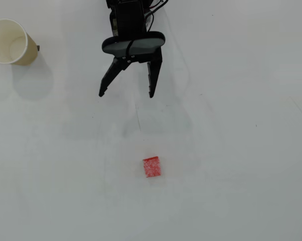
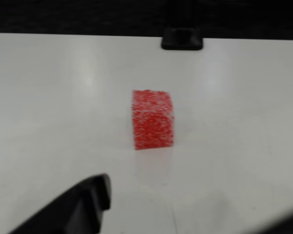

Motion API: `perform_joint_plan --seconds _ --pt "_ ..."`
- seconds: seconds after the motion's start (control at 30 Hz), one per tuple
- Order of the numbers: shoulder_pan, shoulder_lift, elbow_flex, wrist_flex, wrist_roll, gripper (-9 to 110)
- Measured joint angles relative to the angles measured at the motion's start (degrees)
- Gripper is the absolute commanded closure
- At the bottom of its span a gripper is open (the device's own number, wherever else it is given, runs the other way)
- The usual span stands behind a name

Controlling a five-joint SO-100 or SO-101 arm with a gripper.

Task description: Pick up the cube and drop it in the cup.

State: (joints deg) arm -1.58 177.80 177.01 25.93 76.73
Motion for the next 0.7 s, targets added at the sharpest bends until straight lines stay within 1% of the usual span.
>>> perform_joint_plan --seconds 0.2,0.43,0.53,0.7 --pt "0.0 0.0 0.0 0.0 3.6 55" --pt "-1.2 -0.5 0.0 -2.1 4.1 55" --pt "-1.9 -3.8 -0.3 -4.5 4.1 55" --pt "-3.8 -14.2 -3.2 -9.1 4.1 55"
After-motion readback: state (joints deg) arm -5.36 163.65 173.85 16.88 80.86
